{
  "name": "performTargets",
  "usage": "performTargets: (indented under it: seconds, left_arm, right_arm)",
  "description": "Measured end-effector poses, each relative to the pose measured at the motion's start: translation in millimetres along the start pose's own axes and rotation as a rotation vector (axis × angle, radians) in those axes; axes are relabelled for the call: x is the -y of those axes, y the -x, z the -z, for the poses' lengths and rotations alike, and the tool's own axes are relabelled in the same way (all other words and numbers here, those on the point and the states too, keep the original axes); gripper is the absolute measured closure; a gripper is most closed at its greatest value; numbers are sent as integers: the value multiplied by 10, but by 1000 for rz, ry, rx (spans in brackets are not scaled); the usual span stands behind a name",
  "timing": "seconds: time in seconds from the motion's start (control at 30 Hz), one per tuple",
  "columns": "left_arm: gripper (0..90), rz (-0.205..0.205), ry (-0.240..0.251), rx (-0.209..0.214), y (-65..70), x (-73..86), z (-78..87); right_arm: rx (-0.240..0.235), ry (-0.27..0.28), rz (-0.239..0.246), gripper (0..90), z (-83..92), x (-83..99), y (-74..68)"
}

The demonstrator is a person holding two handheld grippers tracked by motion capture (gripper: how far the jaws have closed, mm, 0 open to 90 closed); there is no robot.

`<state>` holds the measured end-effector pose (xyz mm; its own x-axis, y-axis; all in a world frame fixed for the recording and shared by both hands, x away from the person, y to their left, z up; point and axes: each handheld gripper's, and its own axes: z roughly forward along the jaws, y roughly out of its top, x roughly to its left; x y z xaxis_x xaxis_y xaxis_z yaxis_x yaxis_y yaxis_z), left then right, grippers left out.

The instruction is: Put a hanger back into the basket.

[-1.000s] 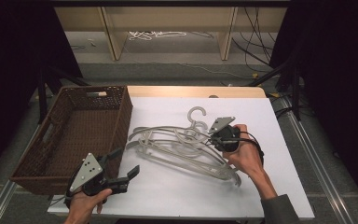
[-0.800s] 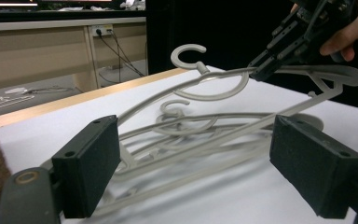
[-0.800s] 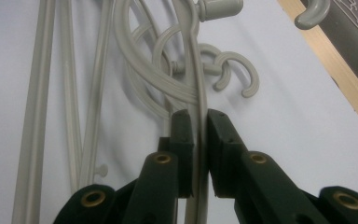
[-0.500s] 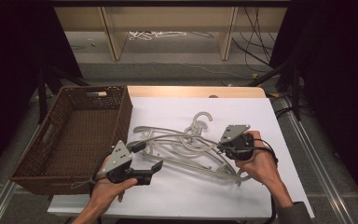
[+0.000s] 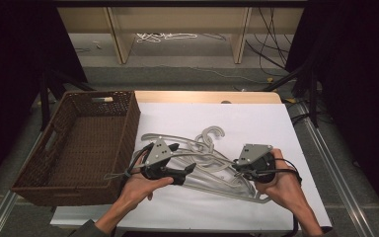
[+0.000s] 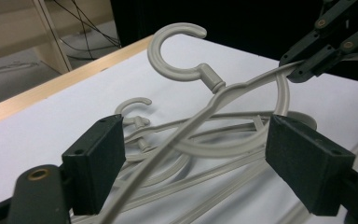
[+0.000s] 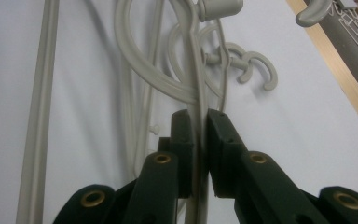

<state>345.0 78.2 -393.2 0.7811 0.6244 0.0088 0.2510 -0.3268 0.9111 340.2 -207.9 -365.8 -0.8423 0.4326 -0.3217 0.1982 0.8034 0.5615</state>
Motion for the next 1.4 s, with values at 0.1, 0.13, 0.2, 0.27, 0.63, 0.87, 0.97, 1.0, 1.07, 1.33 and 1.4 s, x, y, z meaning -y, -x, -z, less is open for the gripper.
performTargets:
  seconds: [0.1,0.13,0.2,0.27,0.63,0.87,0.97,1.0,1.07,1.33,1.4]
  left_arm:
    - [209,-16,-65,-2,37,-37,-75]
    - [219,-28,-84,2,39,-44,-85]
    - [233,-38,-101,-12,64,-63,-123]
    - [249,-60,-121,-5,60,-79,-140]
    - [439,-108,-246,27,32,-55,-215]
    - [670,-209,-299,63,54,-49,-211]
    - [698,-237,-298,94,60,-58,-188]
    - [710,-244,-298,100,58,-61,-180]
    - [730,-262,-297,117,66,-68,-159]
    - [794,-337,-296,157,151,-76,-106]
    - [814,-340,-294,170,164,-73,-97]
  right_arm:
    - [-6,2,32,821,3,-37,-36]
    - [0,7,32,821,-1,-49,-61]
    - [-5,6,40,821,0,-70,-83]
    - [-13,8,47,820,-1,-92,-103]
    - [-37,18,81,820,-8,-160,-197]
    - [-48,19,131,820,-17,-180,-220]
    - [-54,19,137,819,-12,-176,-224]
    - [-48,25,155,818,-9,-173,-212]
    - [-52,37,161,814,0,-160,-198]
    - [-23,57,200,770,38,-126,-137]
    - [-4,61,193,735,34,-129,-123]
